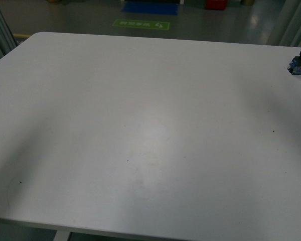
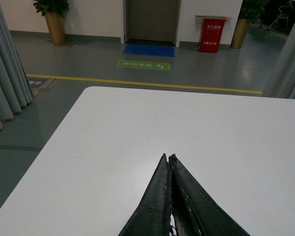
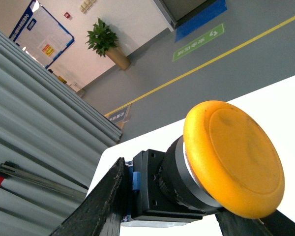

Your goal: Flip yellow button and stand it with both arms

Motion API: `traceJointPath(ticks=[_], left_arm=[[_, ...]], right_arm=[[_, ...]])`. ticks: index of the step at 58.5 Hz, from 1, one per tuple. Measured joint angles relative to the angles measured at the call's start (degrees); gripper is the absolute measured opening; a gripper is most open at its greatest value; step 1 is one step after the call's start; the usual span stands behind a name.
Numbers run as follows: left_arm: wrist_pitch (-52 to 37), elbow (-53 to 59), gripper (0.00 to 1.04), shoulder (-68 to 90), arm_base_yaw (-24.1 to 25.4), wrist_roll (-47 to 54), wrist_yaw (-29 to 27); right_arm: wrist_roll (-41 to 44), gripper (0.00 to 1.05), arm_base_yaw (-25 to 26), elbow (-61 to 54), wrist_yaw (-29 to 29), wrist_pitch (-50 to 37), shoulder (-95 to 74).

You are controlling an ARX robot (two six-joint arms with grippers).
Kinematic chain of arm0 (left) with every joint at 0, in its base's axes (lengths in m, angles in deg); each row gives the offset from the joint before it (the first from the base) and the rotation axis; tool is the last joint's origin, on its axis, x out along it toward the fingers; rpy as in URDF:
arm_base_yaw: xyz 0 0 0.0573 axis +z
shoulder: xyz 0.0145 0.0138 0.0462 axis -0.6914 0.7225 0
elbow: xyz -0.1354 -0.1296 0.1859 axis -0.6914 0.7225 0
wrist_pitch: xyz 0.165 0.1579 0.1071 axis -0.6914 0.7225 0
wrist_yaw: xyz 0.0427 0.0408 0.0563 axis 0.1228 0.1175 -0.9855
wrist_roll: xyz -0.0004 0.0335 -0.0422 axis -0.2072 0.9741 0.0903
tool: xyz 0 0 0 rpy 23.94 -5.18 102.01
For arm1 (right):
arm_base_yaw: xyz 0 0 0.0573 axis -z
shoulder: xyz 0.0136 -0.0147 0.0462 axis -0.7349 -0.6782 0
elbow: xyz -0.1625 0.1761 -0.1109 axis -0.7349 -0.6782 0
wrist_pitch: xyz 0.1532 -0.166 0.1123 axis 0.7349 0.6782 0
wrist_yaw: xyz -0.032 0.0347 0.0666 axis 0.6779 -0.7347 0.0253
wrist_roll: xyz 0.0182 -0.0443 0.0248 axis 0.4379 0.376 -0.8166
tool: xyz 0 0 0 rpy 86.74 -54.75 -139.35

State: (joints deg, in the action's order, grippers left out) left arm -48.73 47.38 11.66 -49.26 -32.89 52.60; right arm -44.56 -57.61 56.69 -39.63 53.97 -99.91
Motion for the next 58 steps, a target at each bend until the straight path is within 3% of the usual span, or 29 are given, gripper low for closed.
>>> traceJointPath(ticks=[5, 9, 16, 25, 58], left_arm=[[1.51, 1.51, 0.04, -2.97, 0.70, 0.09, 0.70], [3.08, 2.69, 0.04, -5.68, 3.39, 0.17, 4.50], [5.68, 4.17, 0.04, -9.81, 5.25, 0.17, 4.92], [5.18, 7.26, 0.04, -13.00, 5.35, 0.17, 5.16], [24.17, 7.32, 0.04, -33.57, 5.38, 0.22, 5.29]], right_arm=[[0.22, 0.43, 0.46, -0.37, 0.00, -0.04, 0.26], [0.52, 0.43, 0.74, -0.66, 0.02, -0.11, 0.52], [1.27, 0.43, 1.16, -1.11, 0.09, -0.39, 1.01], [2.03, 0.43, 1.51, -1.49, 0.22, -0.39, 1.84], [6.49, 0.43, 3.10, -2.89, 0.46, 0.57, 5.35]])
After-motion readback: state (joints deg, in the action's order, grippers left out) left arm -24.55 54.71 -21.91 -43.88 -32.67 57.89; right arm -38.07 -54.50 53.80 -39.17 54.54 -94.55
